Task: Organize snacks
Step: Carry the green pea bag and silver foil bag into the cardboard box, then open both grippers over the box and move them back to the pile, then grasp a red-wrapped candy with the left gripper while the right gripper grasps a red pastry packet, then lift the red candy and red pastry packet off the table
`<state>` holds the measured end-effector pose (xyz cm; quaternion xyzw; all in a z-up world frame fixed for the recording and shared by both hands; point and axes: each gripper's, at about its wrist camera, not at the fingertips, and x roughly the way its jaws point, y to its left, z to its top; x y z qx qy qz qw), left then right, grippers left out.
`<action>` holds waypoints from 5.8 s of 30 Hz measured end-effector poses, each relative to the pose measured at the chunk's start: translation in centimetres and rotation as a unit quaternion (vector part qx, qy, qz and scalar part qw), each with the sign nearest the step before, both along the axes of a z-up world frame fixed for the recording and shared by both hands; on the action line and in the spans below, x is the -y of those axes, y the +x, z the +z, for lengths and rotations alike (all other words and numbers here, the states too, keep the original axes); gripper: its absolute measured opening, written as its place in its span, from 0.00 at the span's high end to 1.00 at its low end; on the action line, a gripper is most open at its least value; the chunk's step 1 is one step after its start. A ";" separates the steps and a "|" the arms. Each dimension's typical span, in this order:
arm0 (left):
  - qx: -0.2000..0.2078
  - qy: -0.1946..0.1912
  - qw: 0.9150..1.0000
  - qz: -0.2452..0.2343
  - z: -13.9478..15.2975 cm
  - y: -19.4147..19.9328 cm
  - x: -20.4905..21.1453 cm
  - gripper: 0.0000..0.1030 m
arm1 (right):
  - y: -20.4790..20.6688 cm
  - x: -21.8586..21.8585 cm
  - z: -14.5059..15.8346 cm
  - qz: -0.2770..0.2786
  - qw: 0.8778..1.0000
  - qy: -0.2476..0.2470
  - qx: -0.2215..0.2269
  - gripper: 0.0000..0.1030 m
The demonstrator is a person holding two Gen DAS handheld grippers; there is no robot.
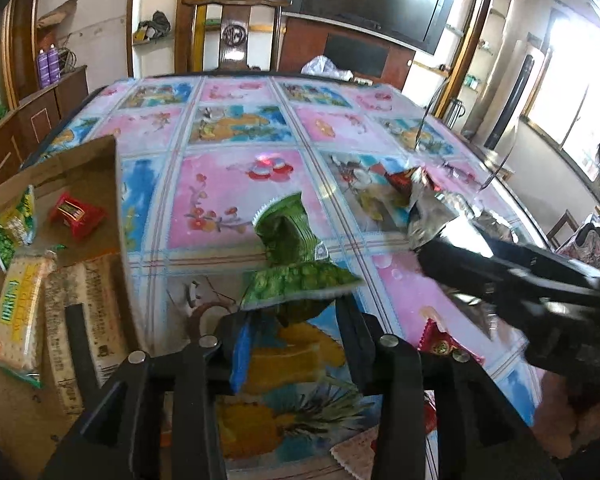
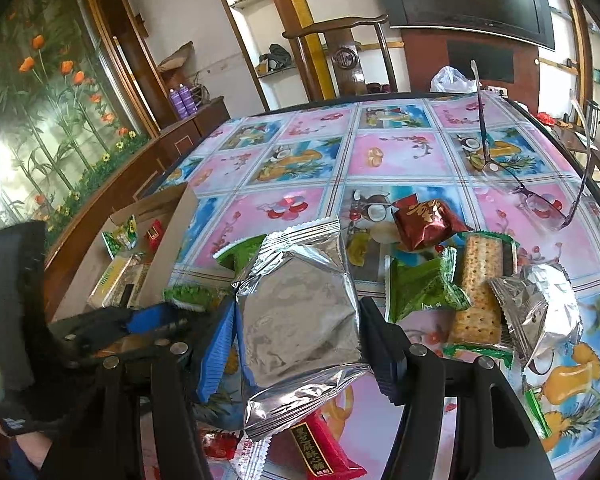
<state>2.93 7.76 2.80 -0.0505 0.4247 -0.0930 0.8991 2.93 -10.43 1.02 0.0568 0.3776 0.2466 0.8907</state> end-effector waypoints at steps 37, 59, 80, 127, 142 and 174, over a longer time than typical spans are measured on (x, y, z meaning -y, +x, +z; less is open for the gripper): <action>0.086 -0.102 0.975 0.178 4.5 -2.8 -17.3 0.88 | -4.7 -9.3 1.1 0.077 0.994 -0.001 0.073 0.36; 0.028 -0.083 0.963 0.255 2.7 -3.1 -21.5 0.88 | -6.2 -22.4 -2.3 0.216 0.974 -0.058 0.041 0.36; 0.074 -0.116 0.951 0.277 3.9 -4.6 -22.6 0.68 | -7.2 -21.9 -1.7 0.273 0.962 -0.015 0.020 0.35; -0.030 0.042 0.972 -0.230 0.6 -7.3 5.0 0.41 | -1.7 4.5 -2.5 0.074 0.996 0.024 -0.054 0.62; -0.026 0.081 0.994 -0.073 -1.0 -3.3 4.3 0.73 | -2.4 2.9 -3.6 0.108 0.991 -0.038 -0.063 0.62; 0.057 0.088 0.994 0.011 0.3 -2.0 5.3 0.75 | -1.2 2.7 -2.9 0.030 0.998 -0.044 -0.022 0.80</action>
